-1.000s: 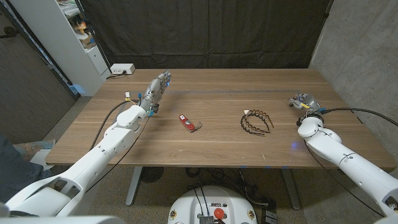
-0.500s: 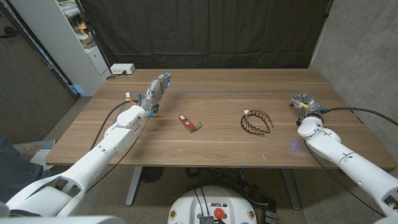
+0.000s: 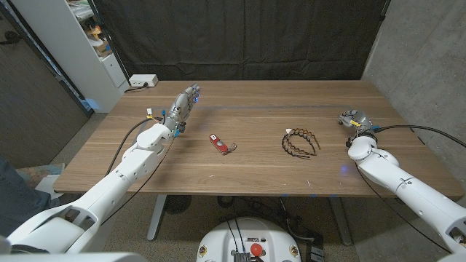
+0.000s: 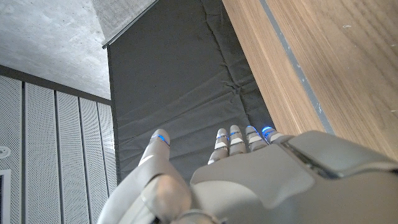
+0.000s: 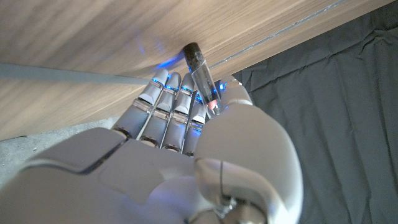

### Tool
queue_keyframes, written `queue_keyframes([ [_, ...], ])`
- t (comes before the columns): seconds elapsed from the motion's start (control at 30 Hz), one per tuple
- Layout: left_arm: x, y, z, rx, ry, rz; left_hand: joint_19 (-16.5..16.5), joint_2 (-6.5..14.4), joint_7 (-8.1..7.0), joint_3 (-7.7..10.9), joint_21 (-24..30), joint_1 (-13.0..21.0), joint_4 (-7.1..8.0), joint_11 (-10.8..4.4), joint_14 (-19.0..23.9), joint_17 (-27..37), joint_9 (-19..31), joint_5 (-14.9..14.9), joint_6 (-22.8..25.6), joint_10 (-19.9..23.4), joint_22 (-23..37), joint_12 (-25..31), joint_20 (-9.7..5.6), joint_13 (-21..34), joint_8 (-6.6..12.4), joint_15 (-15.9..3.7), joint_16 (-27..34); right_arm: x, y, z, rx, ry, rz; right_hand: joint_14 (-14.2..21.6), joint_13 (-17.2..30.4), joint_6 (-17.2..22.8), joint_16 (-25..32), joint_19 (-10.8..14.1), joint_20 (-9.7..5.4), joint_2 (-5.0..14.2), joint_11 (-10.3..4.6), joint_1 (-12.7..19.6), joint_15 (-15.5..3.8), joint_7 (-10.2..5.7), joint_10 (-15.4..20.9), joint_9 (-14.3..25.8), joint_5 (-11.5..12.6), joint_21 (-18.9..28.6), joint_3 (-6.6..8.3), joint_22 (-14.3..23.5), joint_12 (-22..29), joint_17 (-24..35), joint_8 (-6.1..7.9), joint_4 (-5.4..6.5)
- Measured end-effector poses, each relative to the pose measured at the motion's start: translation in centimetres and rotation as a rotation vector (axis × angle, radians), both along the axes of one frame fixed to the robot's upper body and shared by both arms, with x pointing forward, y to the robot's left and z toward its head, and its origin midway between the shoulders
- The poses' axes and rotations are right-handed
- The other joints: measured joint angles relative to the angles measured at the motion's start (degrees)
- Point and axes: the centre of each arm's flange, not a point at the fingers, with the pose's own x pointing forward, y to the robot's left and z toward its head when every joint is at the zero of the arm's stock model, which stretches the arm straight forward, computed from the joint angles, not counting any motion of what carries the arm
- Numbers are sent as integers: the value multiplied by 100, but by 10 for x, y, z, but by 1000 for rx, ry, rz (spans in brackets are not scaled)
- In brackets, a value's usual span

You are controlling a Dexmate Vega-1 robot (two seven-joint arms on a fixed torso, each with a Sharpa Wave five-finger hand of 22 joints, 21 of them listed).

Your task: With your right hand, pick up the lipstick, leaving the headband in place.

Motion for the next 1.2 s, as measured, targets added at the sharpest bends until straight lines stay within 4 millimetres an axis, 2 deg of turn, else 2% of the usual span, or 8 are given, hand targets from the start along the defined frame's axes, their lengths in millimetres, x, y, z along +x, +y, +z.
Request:
queue_keyframes([
  [0.27, 0, 0, 0, 0, 0, -1, 0, 0, 0, 0, 0, 0, 0, 0, 0, 0, 0, 0, 0, 0, 0, 0, 0, 0, 0, 0, 0, 1, -1, 1, -2, 1, 6, 0, 0, 15, 44, 41, 41, 293, -5, 34, 0, -1, 7, 1, -109, 0, 88, 0, -45, 79, -27, 65],
  [0.5, 0, 0, 0, 1, -1, -1, 0, 0, 0, 0, 0, 0, 0, 0, 0, 0, 0, 0, 0, 0, 0, 0, 0, 0, 0, 0, 0, 1, -1, 1, -2, 3, 7, -1, 0, 45, 44, 40, 41, 332, -19, 73, 0, -32, 21, 1, -187, 0, 111, -1, -68, 79, -27, 43],
  [1.07, 1, -1, -1, 3, 3, -4, 0, 0, 0, 0, 0, 0, 0, 0, 0, 0, 0, 0, 0, 0, 0, 0, 0, 0, 0, 0, 0, 0, 0, 0, -2, 1, -4, 154, -2, 304, 106, 61, 20, 332, -191, 73, -29, -147, 194, 2, -442, 0, 110, -1, -68, 156, -34, 42],
  [1.2, 3, -2, -1, 6, 5, -9, 0, 0, 0, 0, 0, 0, 0, 0, -6, 0, 0, 0, 0, 0, 0, 0, 0, 0, 0, 5, 0, -1, 0, 0, -2, 1, -5, 215, -3, 305, 105, 61, 20, 370, -160, 112, -29, -145, 244, 2, -469, 0, 110, -1, -68, 159, -70, 42],
])
